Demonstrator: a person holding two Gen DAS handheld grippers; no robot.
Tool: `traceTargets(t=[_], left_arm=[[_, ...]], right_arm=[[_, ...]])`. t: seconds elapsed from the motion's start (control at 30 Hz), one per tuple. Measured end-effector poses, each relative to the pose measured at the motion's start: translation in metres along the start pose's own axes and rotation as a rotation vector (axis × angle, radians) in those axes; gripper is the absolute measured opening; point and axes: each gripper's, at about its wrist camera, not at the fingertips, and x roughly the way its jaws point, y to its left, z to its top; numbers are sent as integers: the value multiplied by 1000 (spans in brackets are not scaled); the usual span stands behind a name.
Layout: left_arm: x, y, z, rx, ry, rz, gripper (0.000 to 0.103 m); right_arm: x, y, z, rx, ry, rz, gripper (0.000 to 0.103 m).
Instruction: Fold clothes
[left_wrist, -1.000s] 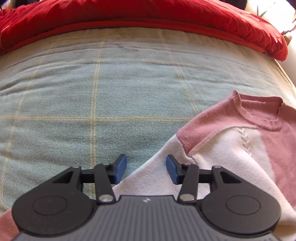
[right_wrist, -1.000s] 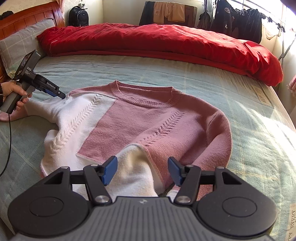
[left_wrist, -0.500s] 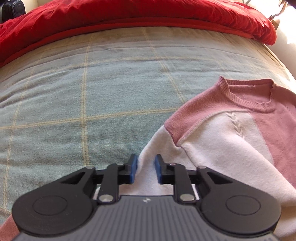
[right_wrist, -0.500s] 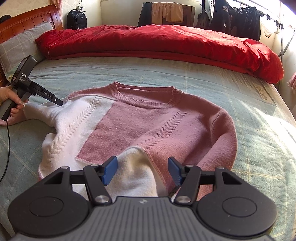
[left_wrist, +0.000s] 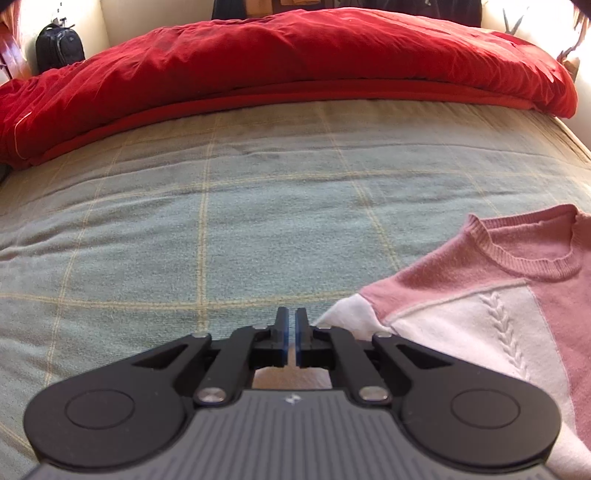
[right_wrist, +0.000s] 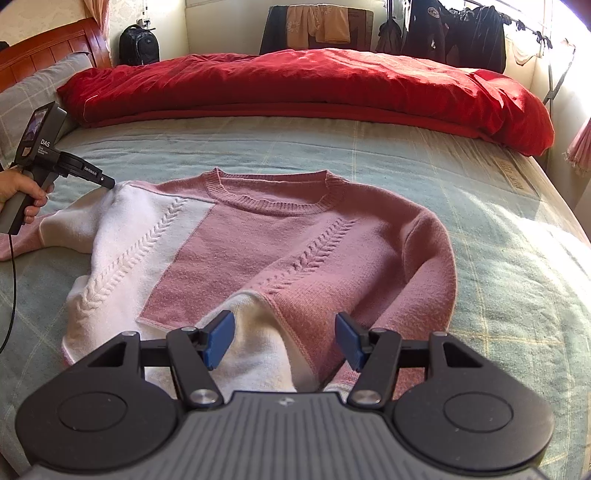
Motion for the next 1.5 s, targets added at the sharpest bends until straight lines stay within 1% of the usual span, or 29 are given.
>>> traceTargets(t=[0.03, 0.1, 0.2, 0.23, 0.33, 0.37, 0.4, 0.43, 0.47, 0.6, 0.73, 0.77, 0.8, 0.87, 0.93, 1.0, 1.07, 1.17, 1.23, 1.3, 1.4, 1.5], left_arm=[[6, 1, -1, -6, 11, 25, 1], [16, 8, -8, -43, 38, 37, 1], [13, 18, -14, -103, 28, 22, 3], [9, 21, -15, -122, 28, 15, 6], [-18, 29, -15, -160, -8, -10, 6], [-29, 32, -16, -176, -27, -23, 8], [-39, 36, -17, -204, -28, -31, 9], [-49, 40, -19, -238, -28, -43, 13], [-60, 45, -24, -276, -28, -53, 18], [-93, 64, -49, -423, -9, -90, 19], [-105, 81, -84, -572, 68, -120, 20], [-106, 84, -93, -604, 93, -114, 20], [-105, 88, -104, -660, 103, -120, 20], [-103, 96, -125, -776, 120, -133, 27], [-96, 105, -150, -936, 130, -153, 29], [-89, 112, -172, -1075, 129, -167, 29], [-87, 115, -183, -1148, 89, -179, 30], [-85, 118, -194, -1223, 25, -175, 31], [-85, 120, -188, -1210, -10, -126, 31], [-84, 123, -182, -1192, -27, -85, 31], [-82, 124, -175, -1172, -47, -39, 31], [-82, 124, -176, -1175, -79, -25, 29]], right_arm=[[0, -1, 0, 4, 1, -2, 65], [-1, -4, -1, 9, 3, -9, 65], [-4, -9, -2, 12, 4, -16, 65], [-4, -10, -2, 13, 4, -16, 65], [-6, -11, -3, 18, -2, -19, 65], [-6, -11, -3, 24, -4, -14, 65], [-6, -11, -3, 30, -5, -10, 65], [-6, -11, -3, 36, -7, -5, 65], [-7, -11, -4, 39, -9, -1, 65], [-12, -6, -6, 38, -19, 24, 65], [-17, -2, -9, 36, -22, 40, 65], [-18, -2, -10, 39, -25, 44, 65], [-20, -2, -11, 44, -28, 48, 65], [-22, -3, -12, 54, -33, 55, 65], [-24, -3, -13, 60, -37, 60, 66], [-25, -3, -13, 58, -39, 59, 67], [-27, -4, -13, 53, -42, 55, 67], [-27, -5, -13, 45, -42, 47, 67], [-26, -6, -11, 43, -37, 47, 67], [-25, -4, -10, 37, -28, 59, 67], [-26, 3, -6, 8, -2, 100, 68], [-26, 16, -1, -19, 32, 169, 69]])
